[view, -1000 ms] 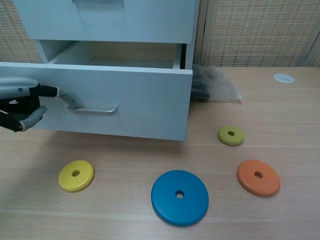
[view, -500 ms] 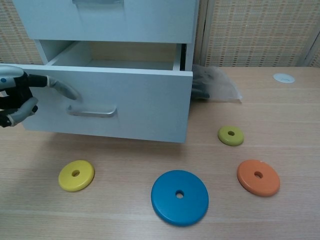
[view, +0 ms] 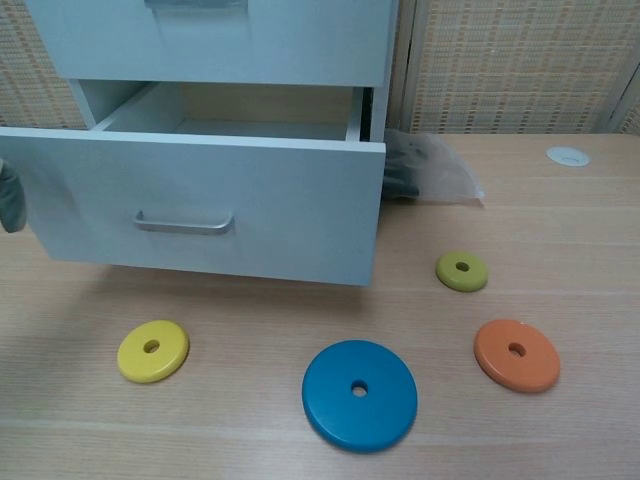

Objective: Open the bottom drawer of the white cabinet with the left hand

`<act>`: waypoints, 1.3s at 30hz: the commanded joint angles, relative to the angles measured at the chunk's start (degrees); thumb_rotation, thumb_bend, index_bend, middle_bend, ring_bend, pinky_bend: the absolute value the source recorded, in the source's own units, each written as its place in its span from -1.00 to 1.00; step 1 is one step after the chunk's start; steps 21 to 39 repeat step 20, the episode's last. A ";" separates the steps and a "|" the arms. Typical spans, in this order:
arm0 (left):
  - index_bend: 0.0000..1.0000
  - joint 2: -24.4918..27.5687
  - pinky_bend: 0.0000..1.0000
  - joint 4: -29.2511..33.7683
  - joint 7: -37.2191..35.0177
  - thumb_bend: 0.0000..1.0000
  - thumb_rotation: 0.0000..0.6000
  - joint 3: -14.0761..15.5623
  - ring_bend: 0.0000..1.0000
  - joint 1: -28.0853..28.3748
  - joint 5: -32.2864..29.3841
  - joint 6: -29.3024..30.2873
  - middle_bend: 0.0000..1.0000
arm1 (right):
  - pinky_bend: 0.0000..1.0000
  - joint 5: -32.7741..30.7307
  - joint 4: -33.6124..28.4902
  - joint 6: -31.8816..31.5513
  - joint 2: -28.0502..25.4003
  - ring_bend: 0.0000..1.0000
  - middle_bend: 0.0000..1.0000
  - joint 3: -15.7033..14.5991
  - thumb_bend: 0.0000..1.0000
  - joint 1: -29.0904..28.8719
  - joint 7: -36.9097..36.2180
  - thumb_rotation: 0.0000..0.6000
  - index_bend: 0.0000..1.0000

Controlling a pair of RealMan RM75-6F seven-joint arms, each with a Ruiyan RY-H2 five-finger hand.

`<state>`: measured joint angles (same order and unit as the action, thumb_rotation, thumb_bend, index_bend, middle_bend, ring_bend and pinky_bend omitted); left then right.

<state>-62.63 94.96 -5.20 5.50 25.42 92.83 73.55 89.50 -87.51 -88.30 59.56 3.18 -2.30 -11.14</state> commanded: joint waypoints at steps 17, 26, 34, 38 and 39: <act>-0.44 -7.98 -0.27 -8.36 12.30 -0.13 1.00 -3.85 -0.25 -13.57 -11.47 11.51 -0.15 | -0.21 3.44 1.97 2.28 2.12 -0.22 -0.12 -1.11 -0.59 -2.87 -2.57 1.00 -0.38; -0.42 -7.40 -0.27 -6.85 14.07 -0.13 1.00 -3.97 -0.25 -13.98 -12.07 10.93 -0.15 | -0.21 3.46 2.10 2.39 2.45 -0.22 -0.12 -0.98 -0.59 -3.22 -2.34 1.00 -0.38; -0.42 -7.40 -0.27 -6.85 14.07 -0.13 1.00 -3.97 -0.25 -13.98 -12.07 10.93 -0.15 | -0.21 3.46 2.10 2.39 2.45 -0.22 -0.12 -0.98 -0.59 -3.22 -2.34 1.00 -0.38; -0.42 -7.40 -0.27 -6.85 14.07 -0.13 1.00 -3.97 -0.25 -13.98 -12.07 10.93 -0.15 | -0.21 3.46 2.10 2.39 2.45 -0.22 -0.12 -0.98 -0.59 -3.22 -2.34 1.00 -0.38; -0.42 -7.40 -0.27 -6.85 14.07 -0.13 1.00 -3.97 -0.25 -13.98 -12.07 10.93 -0.15 | -0.21 3.46 2.10 2.39 2.45 -0.22 -0.12 -0.98 -0.59 -3.22 -2.34 1.00 -0.38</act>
